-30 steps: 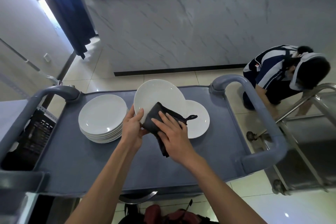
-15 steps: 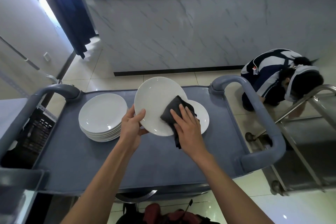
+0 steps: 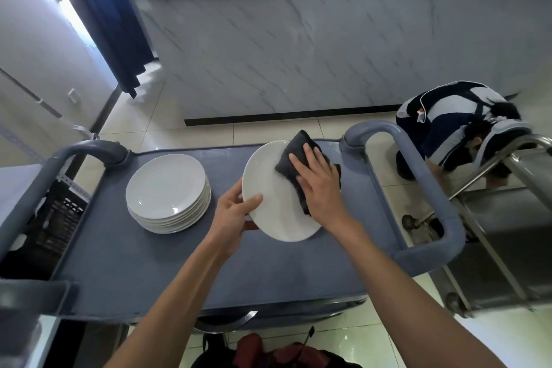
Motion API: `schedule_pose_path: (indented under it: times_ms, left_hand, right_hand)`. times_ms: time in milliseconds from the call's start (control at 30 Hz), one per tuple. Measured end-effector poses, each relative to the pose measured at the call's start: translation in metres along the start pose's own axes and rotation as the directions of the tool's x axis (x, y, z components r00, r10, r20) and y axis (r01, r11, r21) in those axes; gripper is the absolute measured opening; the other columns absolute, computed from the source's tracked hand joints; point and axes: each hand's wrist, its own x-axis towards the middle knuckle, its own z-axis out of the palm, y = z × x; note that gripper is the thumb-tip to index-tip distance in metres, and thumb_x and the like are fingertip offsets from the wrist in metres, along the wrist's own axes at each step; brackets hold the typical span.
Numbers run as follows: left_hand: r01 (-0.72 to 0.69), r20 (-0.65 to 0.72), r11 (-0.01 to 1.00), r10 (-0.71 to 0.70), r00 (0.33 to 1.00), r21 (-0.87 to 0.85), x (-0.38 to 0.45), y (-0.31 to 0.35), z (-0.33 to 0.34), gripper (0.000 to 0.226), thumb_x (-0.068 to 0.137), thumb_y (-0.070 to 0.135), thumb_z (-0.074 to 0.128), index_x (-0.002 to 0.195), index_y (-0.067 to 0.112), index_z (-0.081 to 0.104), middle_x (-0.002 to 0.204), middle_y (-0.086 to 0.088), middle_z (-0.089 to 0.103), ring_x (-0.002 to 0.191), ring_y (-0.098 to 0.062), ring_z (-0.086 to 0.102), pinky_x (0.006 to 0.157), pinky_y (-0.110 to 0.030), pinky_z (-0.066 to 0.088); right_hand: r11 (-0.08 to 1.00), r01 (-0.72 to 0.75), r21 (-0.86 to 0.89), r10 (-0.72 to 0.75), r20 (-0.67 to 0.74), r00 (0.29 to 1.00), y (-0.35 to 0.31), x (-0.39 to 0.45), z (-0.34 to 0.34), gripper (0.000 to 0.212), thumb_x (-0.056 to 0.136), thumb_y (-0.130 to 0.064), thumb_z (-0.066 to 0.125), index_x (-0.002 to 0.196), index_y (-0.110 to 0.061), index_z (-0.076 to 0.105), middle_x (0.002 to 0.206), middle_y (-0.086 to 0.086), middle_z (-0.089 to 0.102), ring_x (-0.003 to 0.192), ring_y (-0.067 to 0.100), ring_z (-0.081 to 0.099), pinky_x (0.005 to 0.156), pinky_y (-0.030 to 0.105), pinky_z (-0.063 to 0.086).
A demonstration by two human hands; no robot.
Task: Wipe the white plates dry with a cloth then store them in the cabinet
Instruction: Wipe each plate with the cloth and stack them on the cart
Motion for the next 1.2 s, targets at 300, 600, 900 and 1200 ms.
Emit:
schedule_pose_path:
  times_ms: [300,600,900,1200]
  left_hand:
    - [0.005,0.084,1.000,-0.007,0.996,0.021,0.004,-0.001,-0.003,0.059,0.088,-0.009,0.062,0.135,0.026,0.061,0.118,-0.012,0.072,0.105,-0.034,0.070,0.075,-0.049,0.059]
    - [0.014,0.124,0.999,-0.017,0.992,0.032,0.017,0.004,-0.035,0.069,0.084,-0.018,0.055,0.136,0.028,0.061,0.117,-0.015,0.071,0.106,-0.036,0.070,0.080,-0.055,0.060]
    - [0.024,0.158,1.000,-0.027,0.987,0.017,0.031,0.018,-0.071,0.062,0.084,-0.019,0.054,0.128,0.024,0.065,0.113,-0.017,0.072,0.103,-0.037,0.071,0.079,-0.057,0.059]
    - [0.062,0.224,0.998,-0.058,0.973,-0.015,0.042,0.031,-0.088,0.067,0.084,-0.015,0.054,0.130,0.032,0.064,0.117,-0.008,0.073,0.103,-0.030,0.071,0.070,-0.042,0.058]
  right_hand:
    - [0.985,0.154,0.082,-0.155,0.000,0.988,-0.025,-0.001,0.008,0.045,0.106,-0.026,0.036,0.151,-0.034,0.040,0.165,0.001,0.021,0.153,0.022,0.014,0.121,0.044,0.013]
    - [0.947,0.317,0.058,-0.320,0.059,0.945,-0.047,-0.001,0.025,0.047,0.104,-0.017,0.041,0.149,-0.029,0.045,0.164,0.004,0.025,0.153,0.023,0.017,0.116,0.056,0.023]
    - [0.953,0.302,-0.034,-0.299,0.073,0.951,-0.084,0.018,0.046,0.047,0.105,-0.026,0.034,0.151,-0.030,0.042,0.164,0.003,0.024,0.153,0.023,0.018,0.116,0.055,0.025]
    - [0.986,0.047,-0.157,-0.046,0.015,0.999,-0.102,0.049,0.050,0.048,0.104,-0.030,0.031,0.152,-0.034,0.036,0.165,0.001,0.021,0.153,0.022,0.016,0.118,0.050,0.022]
